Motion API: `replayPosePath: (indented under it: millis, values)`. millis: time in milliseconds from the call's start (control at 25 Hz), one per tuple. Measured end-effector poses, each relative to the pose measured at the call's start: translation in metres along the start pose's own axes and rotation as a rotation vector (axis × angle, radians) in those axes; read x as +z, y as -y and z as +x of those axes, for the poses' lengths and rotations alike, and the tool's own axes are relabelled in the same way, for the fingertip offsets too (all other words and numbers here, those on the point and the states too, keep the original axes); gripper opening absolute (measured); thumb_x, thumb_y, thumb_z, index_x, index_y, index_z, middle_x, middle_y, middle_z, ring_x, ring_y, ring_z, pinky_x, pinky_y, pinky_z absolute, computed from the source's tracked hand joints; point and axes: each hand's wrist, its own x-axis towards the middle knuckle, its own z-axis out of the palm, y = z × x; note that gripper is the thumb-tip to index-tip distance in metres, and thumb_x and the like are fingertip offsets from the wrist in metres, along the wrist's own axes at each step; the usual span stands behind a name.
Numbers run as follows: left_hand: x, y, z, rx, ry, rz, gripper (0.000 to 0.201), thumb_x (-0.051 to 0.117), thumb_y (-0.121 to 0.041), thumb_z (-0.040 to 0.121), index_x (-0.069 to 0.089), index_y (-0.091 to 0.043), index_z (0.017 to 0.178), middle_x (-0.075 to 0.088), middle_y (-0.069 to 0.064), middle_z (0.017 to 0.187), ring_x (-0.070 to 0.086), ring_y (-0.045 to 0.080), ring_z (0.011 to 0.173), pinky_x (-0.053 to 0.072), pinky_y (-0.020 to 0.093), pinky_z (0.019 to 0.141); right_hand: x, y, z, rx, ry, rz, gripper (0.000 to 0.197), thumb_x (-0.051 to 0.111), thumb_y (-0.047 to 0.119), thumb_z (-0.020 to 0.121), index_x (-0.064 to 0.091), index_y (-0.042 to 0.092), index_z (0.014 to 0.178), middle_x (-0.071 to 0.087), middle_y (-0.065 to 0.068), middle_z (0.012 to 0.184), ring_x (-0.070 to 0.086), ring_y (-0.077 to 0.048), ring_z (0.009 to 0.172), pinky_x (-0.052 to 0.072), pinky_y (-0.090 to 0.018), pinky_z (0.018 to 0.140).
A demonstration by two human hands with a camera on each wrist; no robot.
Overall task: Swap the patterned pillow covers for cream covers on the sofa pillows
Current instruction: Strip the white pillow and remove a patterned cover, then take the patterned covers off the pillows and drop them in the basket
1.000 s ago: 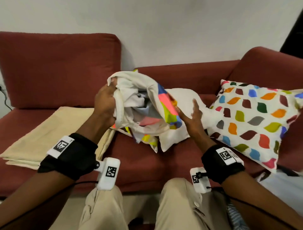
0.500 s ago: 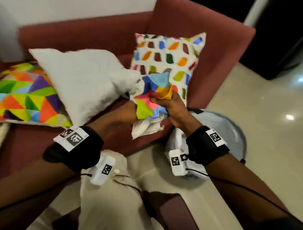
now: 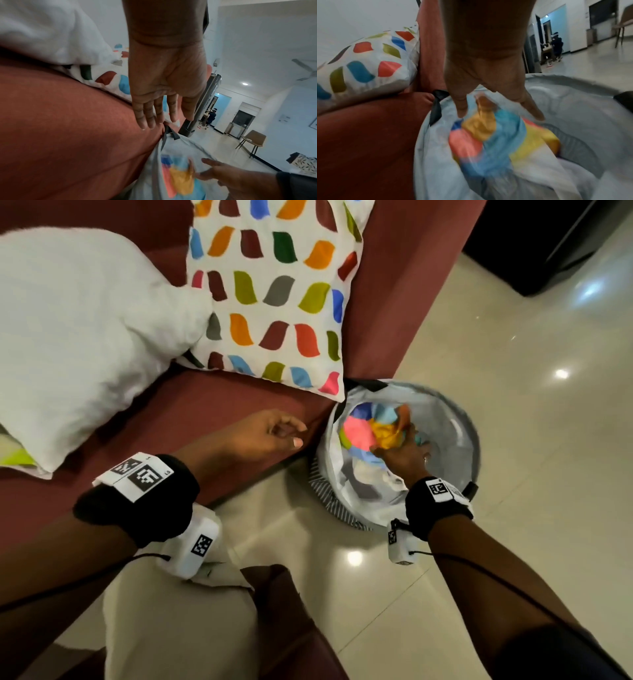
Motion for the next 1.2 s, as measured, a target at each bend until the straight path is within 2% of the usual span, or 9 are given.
replayPosePath:
  millis: [80,200,320,520,720,840,960,1040,1200]
  values:
    - [-0.017,0.005,-0.008,-0.018,-0.044,0.023,0.035,0.068,-0.02,0.089,0.063,-0.014,0.123,0.066,0.004,0.115,0.063,0.017,0.103,0.051,0.025,0.087,0.012,0.009,-0.001,0.022,0.091,-0.106,0.09,0.07,0.044,0.072,0.032,0.015,0.149,0.045,-0.025,0.142,0.036,-0.037,0.137,0.029,-0.041,0.112]
    - [-0.049,0.02,-0.023,-0.055,-0.074,0.031,0.033,0.069,-0.029,0.088,0.064,-0.024,0.12,0.069,0.009,0.107,0.065,0.012,0.079,0.053,0.034,0.074,0.028,0.05,-0.018,-0.209,0.032,-0.024,0.052,0.072,0.043,0.061,0.067,0.02,0.106,0.068,-0.016,0.104,0.066,-0.029,0.1,0.051,-0.041,0.094]
    - [-0.087,0.037,-0.057,-0.063,-0.176,-0.055,0.032,0.072,-0.04,0.082,0.066,-0.031,0.112,0.07,0.005,0.099,0.067,0.012,0.079,0.055,0.04,0.077,0.049,0.123,-0.057,-0.491,0.057,0.034,0.014,0.072,0.014,0.076,0.07,0.013,0.09,0.069,-0.009,0.098,0.064,-0.021,0.092,0.049,-0.031,0.088]
    - [-0.155,0.08,-0.14,0.01,-0.4,-0.106,0.022,0.069,-0.029,0.085,0.068,-0.022,0.106,0.071,0.005,0.102,0.067,0.015,0.085,0.053,0.031,0.081,0.096,0.25,-0.147,-0.926,0.268,0.114,0.004,0.068,0.012,0.08,0.069,0.013,0.083,0.07,0.003,0.085,0.064,-0.009,0.079,0.051,-0.026,0.076]
    - [-0.213,0.159,-0.256,-0.113,-0.876,-0.115,0.004,0.066,-0.005,0.089,0.067,-0.008,0.092,0.064,-0.003,0.075,0.057,-0.004,0.059,0.045,0.017,0.06,0.186,0.353,-0.251,-1.405,0.438,-0.048,0.033,0.075,0.03,0.075,0.068,0.02,0.105,0.059,-0.003,0.11,0.056,-0.023,0.102,0.044,-0.034,0.088]
    - [-0.23,0.208,-0.285,-0.385,-1.16,-0.251,0.02,0.067,-0.025,0.089,0.062,-0.012,0.075,0.058,0.004,0.064,0.053,0.012,0.054,0.043,0.027,0.063,0.224,0.379,-0.284,-1.521,0.379,-0.435,0.075,0.069,0.052,0.066,0.053,0.028,0.135,0.039,-0.009,0.145,0.034,-0.031,0.135,0.03,-0.04,0.105]
    - [-0.227,0.226,-0.273,-0.559,-1.007,-0.663,0.046,0.061,-0.06,0.083,0.059,-0.016,0.096,0.06,0.004,0.087,0.06,0.02,0.067,0.05,0.032,0.063,0.243,0.384,-0.286,-1.482,0.347,-0.661,0.089,0.073,0.049,0.07,0.036,0.027,0.147,0.022,-0.01,0.157,0.013,-0.032,0.147,0.017,-0.042,0.116]
    - [-0.226,0.228,-0.252,-0.506,-0.895,-0.886,0.071,0.063,-0.077,0.068,0.057,-0.025,0.116,0.061,-0.001,0.111,0.063,0.023,0.092,0.054,0.033,0.069,0.241,0.383,-0.275,-1.467,0.35,-0.67,0.092,0.075,0.045,0.072,0.031,0.023,0.15,0.02,-0.01,0.159,0.011,-0.031,0.149,0.015,-0.041,0.118]
    - [-0.239,0.232,-0.221,-0.368,-1.209,-0.989,0.076,0.074,-0.065,0.062,0.062,-0.018,0.12,0.066,0.002,0.117,0.061,0.029,0.11,0.052,0.044,0.085,0.226,0.379,-0.253,-1.478,0.378,-0.713,0.101,0.069,0.056,0.073,0.022,0.018,0.154,0.019,-0.007,0.161,0.01,-0.026,0.151,0.015,-0.04,0.12]
